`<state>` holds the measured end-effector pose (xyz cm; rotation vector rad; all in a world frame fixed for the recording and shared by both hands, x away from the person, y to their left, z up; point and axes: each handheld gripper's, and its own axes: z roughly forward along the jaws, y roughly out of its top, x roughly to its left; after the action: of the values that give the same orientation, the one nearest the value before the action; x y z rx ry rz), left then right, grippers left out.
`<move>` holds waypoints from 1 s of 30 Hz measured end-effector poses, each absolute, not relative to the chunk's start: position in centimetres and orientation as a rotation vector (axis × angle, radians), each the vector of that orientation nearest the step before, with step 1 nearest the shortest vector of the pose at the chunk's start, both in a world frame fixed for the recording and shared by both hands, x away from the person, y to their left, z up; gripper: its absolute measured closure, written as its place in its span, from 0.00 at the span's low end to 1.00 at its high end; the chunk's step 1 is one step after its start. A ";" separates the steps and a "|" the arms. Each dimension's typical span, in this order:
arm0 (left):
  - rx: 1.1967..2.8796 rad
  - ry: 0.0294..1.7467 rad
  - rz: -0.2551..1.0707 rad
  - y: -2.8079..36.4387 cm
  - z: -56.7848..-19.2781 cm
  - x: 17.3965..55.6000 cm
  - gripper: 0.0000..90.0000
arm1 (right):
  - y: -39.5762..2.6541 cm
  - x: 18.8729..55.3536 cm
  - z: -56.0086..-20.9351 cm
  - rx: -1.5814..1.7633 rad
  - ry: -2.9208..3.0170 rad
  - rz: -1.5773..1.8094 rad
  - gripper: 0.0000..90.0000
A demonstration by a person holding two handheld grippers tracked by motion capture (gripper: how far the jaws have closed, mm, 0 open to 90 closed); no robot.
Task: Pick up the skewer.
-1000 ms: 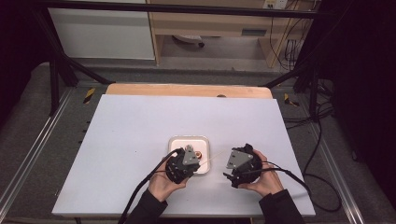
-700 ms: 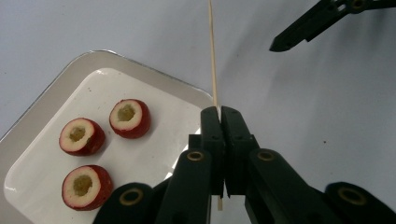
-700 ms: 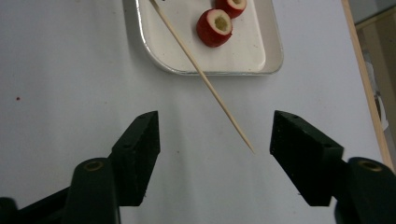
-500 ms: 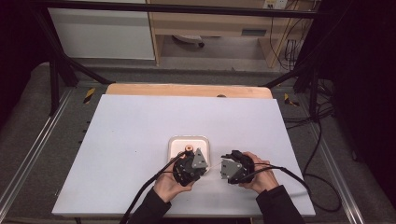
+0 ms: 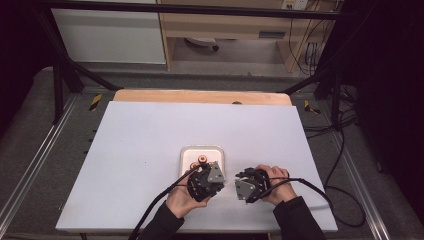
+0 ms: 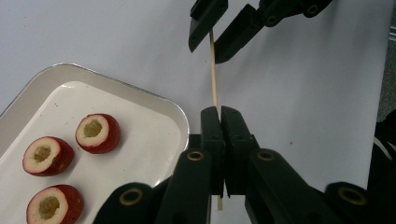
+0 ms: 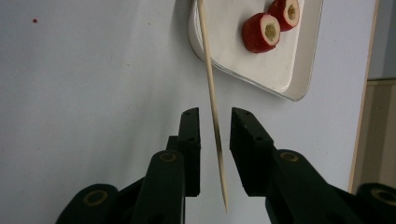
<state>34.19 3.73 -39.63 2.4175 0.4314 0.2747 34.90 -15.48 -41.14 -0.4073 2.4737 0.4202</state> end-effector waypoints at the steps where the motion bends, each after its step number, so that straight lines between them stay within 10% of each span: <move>1: 2.410 0.434 0.270 3.7 -39.7 34.2 0.99 | -15.5 34.9 -41.2 -0.415 2.470 0.421 0.85; 18: 2.420 0.446 0.232 4.1 -39.9 34.8 0.98 | -15.4 34.6 -41.1 -0.556 2.414 0.338 0.99; 30: 2.486 0.489 0.212 4.2 -39.5 35.8 0.62 | -15.0 34.5 -40.2 -0.612 2.356 0.227 0.99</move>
<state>35.79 4.23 -39.46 2.4863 0.4885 0.2120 34.53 -15.00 -40.18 -0.6122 2.3559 0.2272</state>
